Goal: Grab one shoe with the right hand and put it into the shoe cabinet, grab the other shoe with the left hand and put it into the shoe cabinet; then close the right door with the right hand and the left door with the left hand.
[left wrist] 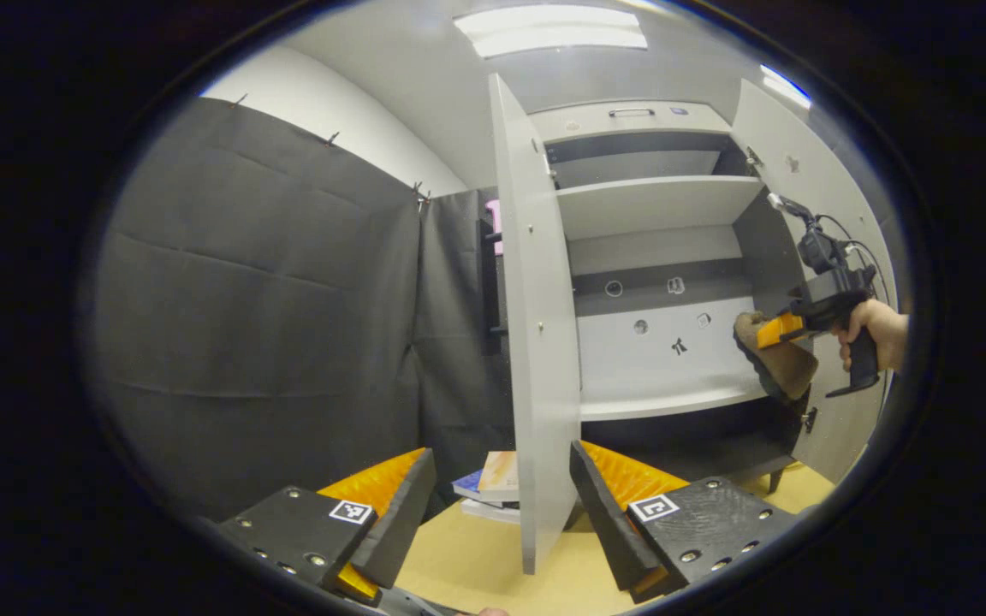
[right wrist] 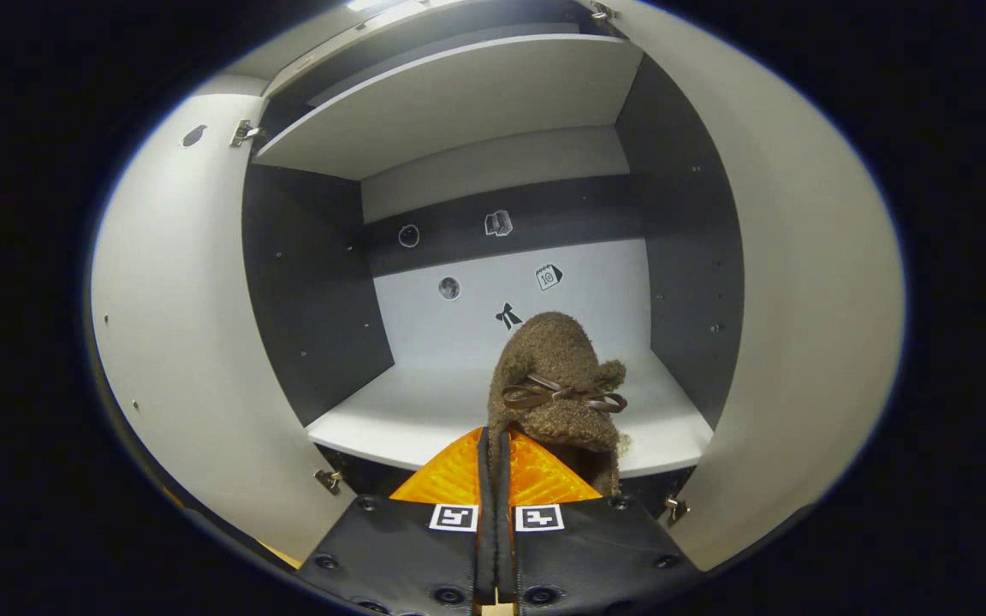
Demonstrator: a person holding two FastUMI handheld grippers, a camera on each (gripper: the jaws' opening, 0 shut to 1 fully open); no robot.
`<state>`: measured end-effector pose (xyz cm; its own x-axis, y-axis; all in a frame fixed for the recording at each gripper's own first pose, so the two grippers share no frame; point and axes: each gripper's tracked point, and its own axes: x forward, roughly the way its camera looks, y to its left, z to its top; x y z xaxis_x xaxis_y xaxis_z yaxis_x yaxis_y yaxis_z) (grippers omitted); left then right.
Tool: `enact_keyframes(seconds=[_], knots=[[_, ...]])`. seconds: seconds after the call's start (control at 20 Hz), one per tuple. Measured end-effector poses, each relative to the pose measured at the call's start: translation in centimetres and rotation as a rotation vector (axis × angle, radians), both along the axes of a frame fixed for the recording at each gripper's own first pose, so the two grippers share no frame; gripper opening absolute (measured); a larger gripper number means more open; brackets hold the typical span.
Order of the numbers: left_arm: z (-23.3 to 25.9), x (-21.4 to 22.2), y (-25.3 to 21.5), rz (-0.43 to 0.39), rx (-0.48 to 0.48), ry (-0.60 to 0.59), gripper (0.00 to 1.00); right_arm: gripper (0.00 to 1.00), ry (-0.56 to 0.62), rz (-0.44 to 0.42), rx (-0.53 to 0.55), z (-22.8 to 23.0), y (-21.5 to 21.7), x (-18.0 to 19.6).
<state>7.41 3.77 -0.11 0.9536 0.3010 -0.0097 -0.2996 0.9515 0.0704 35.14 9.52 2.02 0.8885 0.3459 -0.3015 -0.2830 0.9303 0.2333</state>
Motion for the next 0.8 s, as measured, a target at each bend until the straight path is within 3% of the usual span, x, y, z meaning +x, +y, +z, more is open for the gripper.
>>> enact_keyframes(seconds=[0.05, 0.1, 0.25, 0.35, 0.6, 0.75, 0.8], knots=[[-0.2, 0.0, 0.1, 0.009, 0.001, 0.003, 0.99, 0.02, -0.010, -0.004, 0.002, 0.5, 0.2, 1.3], [-0.2, 0.0, 0.2, 0.016, 0.003, 0.005, 0.92, 0.02, -0.019, -0.010, -0.005, 1.0, 0.3, 2.5], [-0.4, 0.0, 0.7, 0.035, 0.008, 0.010, 0.92, 0.02, -0.013, -0.019, -0.046, 1.2, 0.6, 6.1], [-0.6, 0.0, 0.8, 0.044, 0.008, 0.011, 0.99, 0.02, 0.006, -0.028, -0.075, 0.6, 0.8, 8.2], [-0.9, 0.0, 1.1, 0.055, 0.004, 0.020, 0.99, 0.02, 0.067, -0.055, -0.122, -1.8, 0.6, 11.1], [-0.9, 0.0, 0.9, 0.046, -0.001, 0.023, 0.99, 0.07, 0.056, -0.074, -0.123, -1.7, 0.5, 11.4], [-0.9, 0.0, 0.7, 0.040, -0.003, 0.024, 1.00, 0.17, 0.040, -0.067, -0.115, -1.1, 0.5, 11.3]])
